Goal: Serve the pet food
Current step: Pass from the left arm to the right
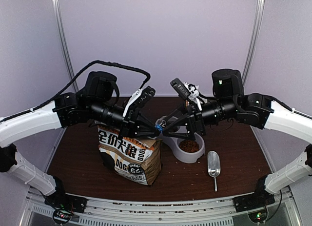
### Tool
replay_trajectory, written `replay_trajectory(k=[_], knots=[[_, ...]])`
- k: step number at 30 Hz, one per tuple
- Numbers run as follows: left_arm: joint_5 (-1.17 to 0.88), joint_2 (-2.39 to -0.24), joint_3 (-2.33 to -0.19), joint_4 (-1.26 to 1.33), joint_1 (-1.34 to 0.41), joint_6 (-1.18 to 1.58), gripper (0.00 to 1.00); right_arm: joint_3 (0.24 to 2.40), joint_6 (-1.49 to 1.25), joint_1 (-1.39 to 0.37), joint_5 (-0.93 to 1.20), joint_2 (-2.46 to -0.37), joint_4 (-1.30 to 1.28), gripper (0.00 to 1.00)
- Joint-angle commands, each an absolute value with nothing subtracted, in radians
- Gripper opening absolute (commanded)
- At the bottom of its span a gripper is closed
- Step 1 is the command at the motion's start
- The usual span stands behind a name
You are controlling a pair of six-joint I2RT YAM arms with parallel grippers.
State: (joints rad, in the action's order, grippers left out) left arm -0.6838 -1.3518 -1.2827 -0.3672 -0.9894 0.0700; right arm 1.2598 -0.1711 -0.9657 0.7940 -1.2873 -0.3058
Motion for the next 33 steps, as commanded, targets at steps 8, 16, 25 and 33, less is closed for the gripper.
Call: replay_trajectory(k=[8,16,25,33], knots=[[-0.675,-1.336,-1.286,-0.331,-0.991,0.077,0.05,1.327,-0.147,-0.99,0.738,-1.317,-0.357,0.46],[-0.636,-1.338,-1.288,-0.352,-0.991,0.054,0.05,1.335,-0.151,-0.99,0.722,-1.313,-0.367,0.3],[-0.632,-1.339,-1.292,-0.361,-0.991,0.041,0.05,1.336,-0.158,-0.989,0.726,-1.313,-0.354,0.44],[-0.637,-1.342,-1.295,-0.361,-0.991,0.041,0.05,1.331,-0.161,-0.99,0.729,-1.311,-0.342,0.38]])
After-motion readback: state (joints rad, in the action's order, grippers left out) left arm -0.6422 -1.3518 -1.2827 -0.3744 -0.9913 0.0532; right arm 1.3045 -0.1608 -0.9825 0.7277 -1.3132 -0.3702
